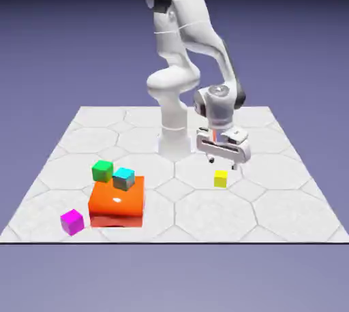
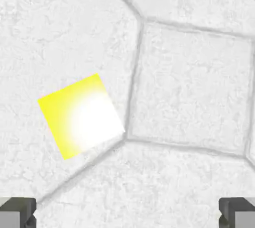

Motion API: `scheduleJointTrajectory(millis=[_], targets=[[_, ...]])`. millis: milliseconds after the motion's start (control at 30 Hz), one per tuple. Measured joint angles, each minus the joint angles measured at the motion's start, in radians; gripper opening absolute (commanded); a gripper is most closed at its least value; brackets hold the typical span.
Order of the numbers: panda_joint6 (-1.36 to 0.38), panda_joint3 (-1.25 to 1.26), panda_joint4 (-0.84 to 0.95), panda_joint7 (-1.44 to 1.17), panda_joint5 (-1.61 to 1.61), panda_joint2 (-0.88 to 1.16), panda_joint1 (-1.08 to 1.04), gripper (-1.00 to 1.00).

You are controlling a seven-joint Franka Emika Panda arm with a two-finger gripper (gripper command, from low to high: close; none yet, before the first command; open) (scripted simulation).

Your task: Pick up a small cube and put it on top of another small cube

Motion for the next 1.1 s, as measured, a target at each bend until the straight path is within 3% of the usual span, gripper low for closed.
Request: scheduleJointTrajectory(millis=[233, 667, 700, 1100], targets=[[-0.032, -0.035, -0.013, -0.256, 0.024, 0.049, 0.094, 0.00], [0.195, 0.436, 0.044, -0.521, 0.379, 0.347, -0.271, 0.00], [0.208, 0.463, 0.048, -0.536, 0.399, 0.364, -0.292, -1.00], [0.033, 0.093, 0.004, -0.333, 0.127, 0.135, -0.005, -1.00]])
